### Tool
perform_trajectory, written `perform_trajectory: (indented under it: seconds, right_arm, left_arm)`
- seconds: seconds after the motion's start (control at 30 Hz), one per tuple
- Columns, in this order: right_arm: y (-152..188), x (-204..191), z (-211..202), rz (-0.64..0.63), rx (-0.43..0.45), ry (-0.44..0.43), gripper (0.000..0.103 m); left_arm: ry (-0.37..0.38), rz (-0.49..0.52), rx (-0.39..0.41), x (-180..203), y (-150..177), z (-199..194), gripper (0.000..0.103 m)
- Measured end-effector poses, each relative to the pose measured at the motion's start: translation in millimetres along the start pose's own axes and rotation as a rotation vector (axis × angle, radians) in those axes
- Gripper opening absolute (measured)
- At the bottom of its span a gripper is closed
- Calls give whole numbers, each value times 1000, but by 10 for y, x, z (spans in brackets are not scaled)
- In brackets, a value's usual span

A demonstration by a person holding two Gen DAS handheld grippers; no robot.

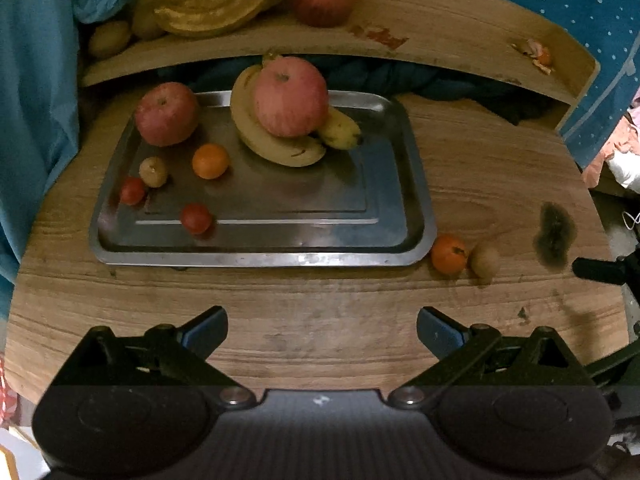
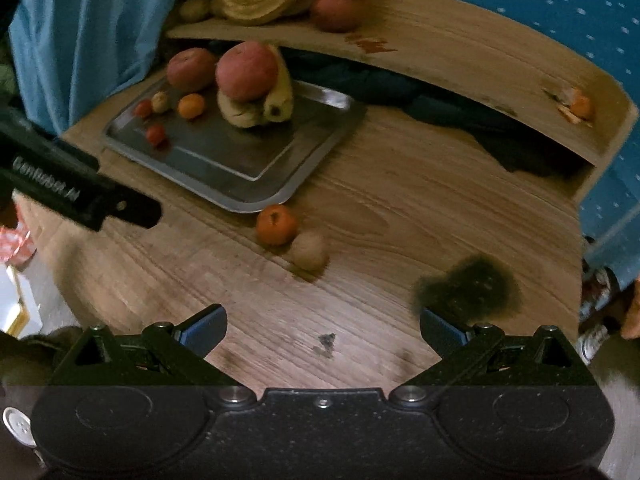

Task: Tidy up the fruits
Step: 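Withdraw both tools from the tray toward the loose mandarin and kiwi, then close the right gripper on the brown kiwi while the left gripper grasps the mandarin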

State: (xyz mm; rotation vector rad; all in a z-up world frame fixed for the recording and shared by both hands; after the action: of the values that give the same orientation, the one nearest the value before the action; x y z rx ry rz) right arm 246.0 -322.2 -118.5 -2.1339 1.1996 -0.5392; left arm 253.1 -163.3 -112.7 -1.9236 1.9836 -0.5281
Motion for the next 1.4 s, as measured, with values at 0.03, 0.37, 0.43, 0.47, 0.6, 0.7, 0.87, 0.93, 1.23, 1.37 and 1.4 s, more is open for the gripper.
perform_trajectory:
  seconds: [0.03,0.37,0.43,0.47,0.6,0.7,0.87,0.93,1.23,1.37,1.4]
  right_arm:
    - [1,-3,16,-8,-3,-8,102]
    - [10,103,195,-37,-40,-31,102]
    - [14,109,214,-44,-48,-34,102]
    - [15,111,222,-47,-51,-35,102]
    - [28,127,222,-40,-55,-45,102]
    - [32,133,216,-39,-42,-50,102]
    - [51,132,240,-34,6,-30,102]
    - [45,123,241,-34,33,-20,102]
    - [20,70,257,-72,117,-47,89]
    - [-25,90,290,-80,134,-60,78]
    - [-37,96,306,-84,135,-62,74]
  left_arm:
    - [3,-6,-4,14,-12,18,103]
    - [22,-11,-49,198,-91,235,103]
    - [23,-7,-49,237,-102,244,103]
    - [18,-4,-52,257,-102,251,103]
    - [13,-25,-71,268,-78,268,103]
    - [9,-46,-79,262,-78,277,103]
    - [15,-90,-86,268,-100,296,103]
    - [30,-112,-92,278,-109,305,103]
    - [113,-147,-101,414,-150,396,102]
    - [127,-173,-105,432,-170,419,95]
    - [126,-179,-107,422,-178,430,93]
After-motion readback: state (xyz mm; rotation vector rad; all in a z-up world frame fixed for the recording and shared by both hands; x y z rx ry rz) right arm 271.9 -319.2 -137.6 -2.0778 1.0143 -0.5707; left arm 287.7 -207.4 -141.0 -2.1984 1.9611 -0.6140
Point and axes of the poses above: each gripper's, at about its wrist camera, not at the fingertips, and z roughly the way its jaws point, x to its right, y to its underside, the point moved 1 cm from there along z, roughly the way its jaws point, and after that the axes turned 7 degrees about x, right-handed, at the moved point
